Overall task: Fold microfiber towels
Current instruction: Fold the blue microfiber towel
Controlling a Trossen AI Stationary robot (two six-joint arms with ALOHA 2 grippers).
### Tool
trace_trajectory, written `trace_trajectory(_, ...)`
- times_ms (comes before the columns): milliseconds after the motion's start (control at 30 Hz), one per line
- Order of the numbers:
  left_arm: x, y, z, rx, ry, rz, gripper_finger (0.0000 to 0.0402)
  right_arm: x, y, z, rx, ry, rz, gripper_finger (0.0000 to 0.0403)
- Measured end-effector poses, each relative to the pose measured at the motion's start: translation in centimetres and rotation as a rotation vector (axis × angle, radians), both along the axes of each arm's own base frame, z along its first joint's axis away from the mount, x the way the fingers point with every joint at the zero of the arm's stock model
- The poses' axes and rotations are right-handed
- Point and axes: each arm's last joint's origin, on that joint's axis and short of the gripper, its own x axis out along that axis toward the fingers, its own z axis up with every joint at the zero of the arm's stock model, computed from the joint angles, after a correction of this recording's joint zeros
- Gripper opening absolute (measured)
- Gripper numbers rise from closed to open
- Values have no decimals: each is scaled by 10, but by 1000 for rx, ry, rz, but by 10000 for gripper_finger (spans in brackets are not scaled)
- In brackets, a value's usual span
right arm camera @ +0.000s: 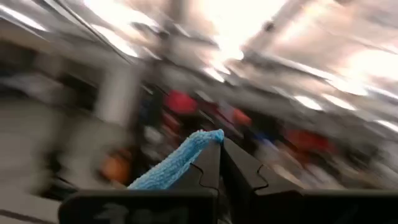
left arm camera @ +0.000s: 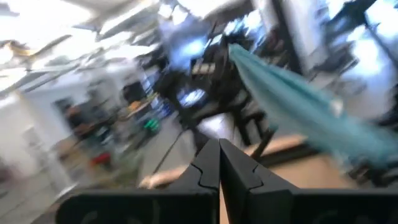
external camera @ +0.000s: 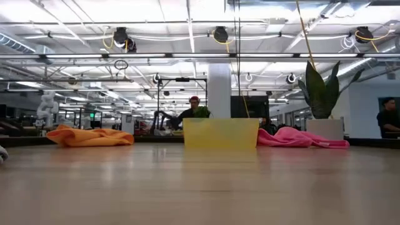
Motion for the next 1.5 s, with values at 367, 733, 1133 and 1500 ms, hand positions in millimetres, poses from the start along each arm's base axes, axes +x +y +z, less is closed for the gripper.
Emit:
trace_trajectory(367, 32, 46, -43, -125, 303, 171, 4, 50, -50, -46, 108, 219, -278, 0)
trace_trajectory(733, 39, 43, -58, -160, 363, 135, 3, 55, -55, -33, 152, 62, -36, 0)
trace_trajectory(1133, 92, 28, -138, -10, 366, 47, 18, 66, -68, -51, 146, 220, -180, 0)
trace_trajectory(1500, 126, 66, -182, -196, 326, 69, 147, 77, -93, -73, 204, 379, -304, 0)
